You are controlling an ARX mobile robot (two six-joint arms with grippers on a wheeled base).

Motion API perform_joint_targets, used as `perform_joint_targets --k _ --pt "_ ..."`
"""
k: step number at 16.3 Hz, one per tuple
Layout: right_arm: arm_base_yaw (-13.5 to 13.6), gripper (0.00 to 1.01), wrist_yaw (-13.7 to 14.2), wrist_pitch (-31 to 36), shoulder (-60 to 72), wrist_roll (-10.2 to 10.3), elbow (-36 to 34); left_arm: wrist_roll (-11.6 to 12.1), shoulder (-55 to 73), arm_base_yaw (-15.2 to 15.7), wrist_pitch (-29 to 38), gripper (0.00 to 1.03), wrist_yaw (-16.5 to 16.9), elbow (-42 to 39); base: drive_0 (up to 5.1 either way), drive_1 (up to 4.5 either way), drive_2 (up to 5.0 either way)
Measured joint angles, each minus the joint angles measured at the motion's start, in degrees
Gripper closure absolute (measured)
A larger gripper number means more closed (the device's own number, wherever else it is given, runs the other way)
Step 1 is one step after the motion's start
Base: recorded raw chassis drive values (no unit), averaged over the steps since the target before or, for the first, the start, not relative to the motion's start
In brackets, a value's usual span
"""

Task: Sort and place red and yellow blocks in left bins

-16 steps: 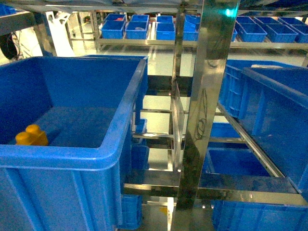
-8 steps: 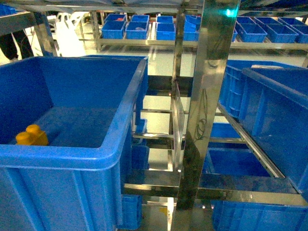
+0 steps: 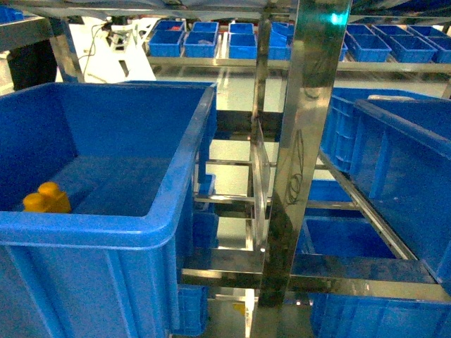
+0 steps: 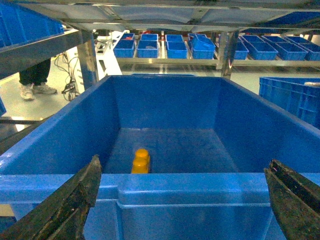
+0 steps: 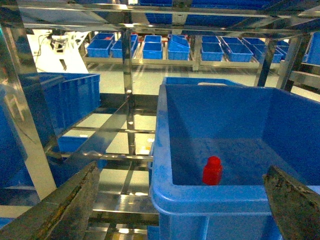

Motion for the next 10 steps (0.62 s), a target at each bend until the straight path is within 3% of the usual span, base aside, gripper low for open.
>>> perform_joint_targets --k 10 --pt "0.00 0.03 0.00 0.00 0.00 -0.02 0.00 0.00 0.00 0.00 0.00 0.05 0.02 0.00 0.0 0.00 0.0"
